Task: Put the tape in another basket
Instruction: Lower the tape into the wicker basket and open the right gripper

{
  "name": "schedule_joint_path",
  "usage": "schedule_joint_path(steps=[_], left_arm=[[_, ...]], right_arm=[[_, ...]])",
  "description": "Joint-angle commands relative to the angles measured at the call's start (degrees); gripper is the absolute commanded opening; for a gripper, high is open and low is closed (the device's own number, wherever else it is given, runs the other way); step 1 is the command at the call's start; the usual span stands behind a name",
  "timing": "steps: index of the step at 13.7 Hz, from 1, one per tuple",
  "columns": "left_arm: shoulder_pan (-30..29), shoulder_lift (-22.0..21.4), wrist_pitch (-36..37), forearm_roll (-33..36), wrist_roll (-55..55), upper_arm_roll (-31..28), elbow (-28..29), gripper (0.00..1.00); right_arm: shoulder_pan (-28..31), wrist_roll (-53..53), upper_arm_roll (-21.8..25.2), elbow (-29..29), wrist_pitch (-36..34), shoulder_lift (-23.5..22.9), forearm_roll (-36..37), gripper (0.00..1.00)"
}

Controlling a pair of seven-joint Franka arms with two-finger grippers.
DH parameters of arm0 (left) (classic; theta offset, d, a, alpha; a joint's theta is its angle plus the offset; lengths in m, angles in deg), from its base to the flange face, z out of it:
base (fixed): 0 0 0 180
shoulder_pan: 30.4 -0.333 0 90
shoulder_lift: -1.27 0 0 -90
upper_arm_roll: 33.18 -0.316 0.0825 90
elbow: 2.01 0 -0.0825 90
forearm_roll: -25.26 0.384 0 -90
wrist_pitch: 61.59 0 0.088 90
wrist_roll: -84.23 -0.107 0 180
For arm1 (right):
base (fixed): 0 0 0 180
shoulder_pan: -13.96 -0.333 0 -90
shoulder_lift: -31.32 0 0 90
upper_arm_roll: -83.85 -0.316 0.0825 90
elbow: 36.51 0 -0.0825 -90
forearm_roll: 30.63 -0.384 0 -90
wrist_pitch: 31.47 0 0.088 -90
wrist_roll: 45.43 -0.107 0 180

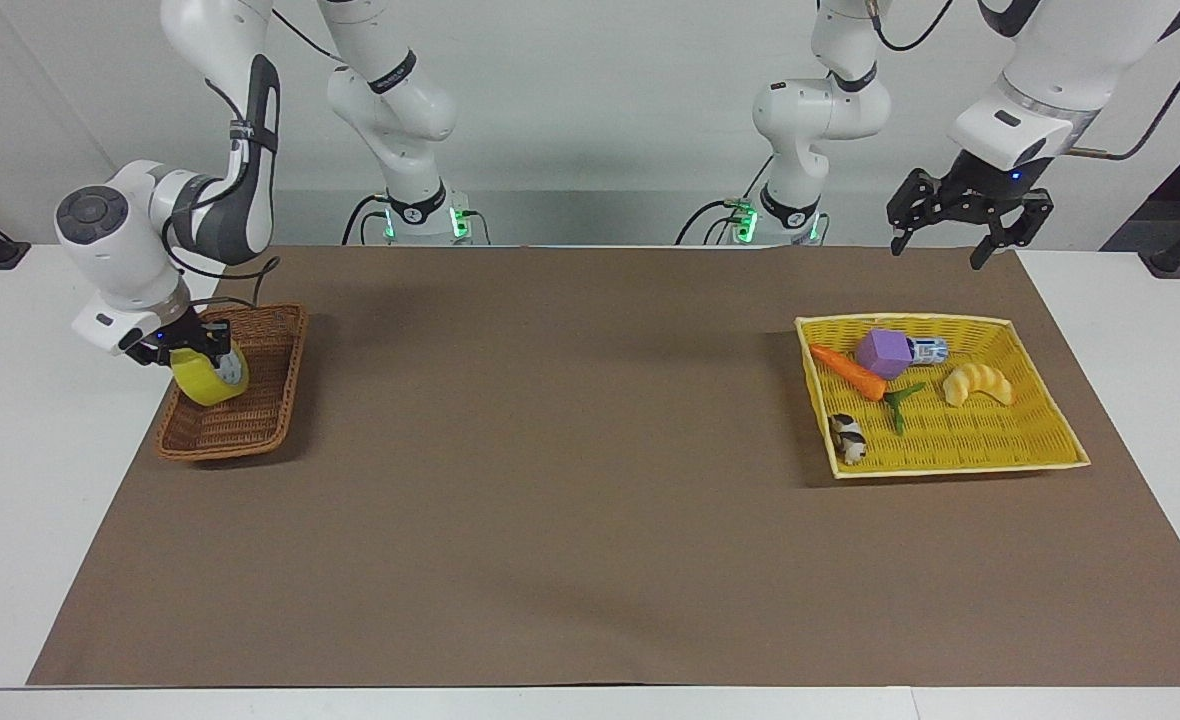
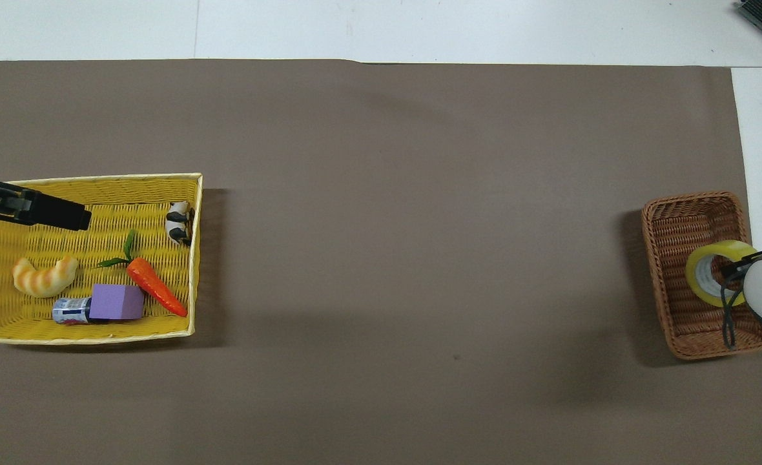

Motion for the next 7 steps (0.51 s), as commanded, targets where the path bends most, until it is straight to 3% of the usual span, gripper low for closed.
schedule_joint_path(steps=[1,7], left_arm=[[-0.76,-1.44,0.18,0.99,-0.31,0.51,1.39,1.0],[-0.76,-1.36,0.18,0.99,-0.31,0.51,1.39,1.0]], right_arm=[[0.73,-0.7,-0.86,1.48,0.04,2.15,1.23,1.0],[0.2,0.09,-0.86,2.53,-1.01,2.93,1.14,1.0]])
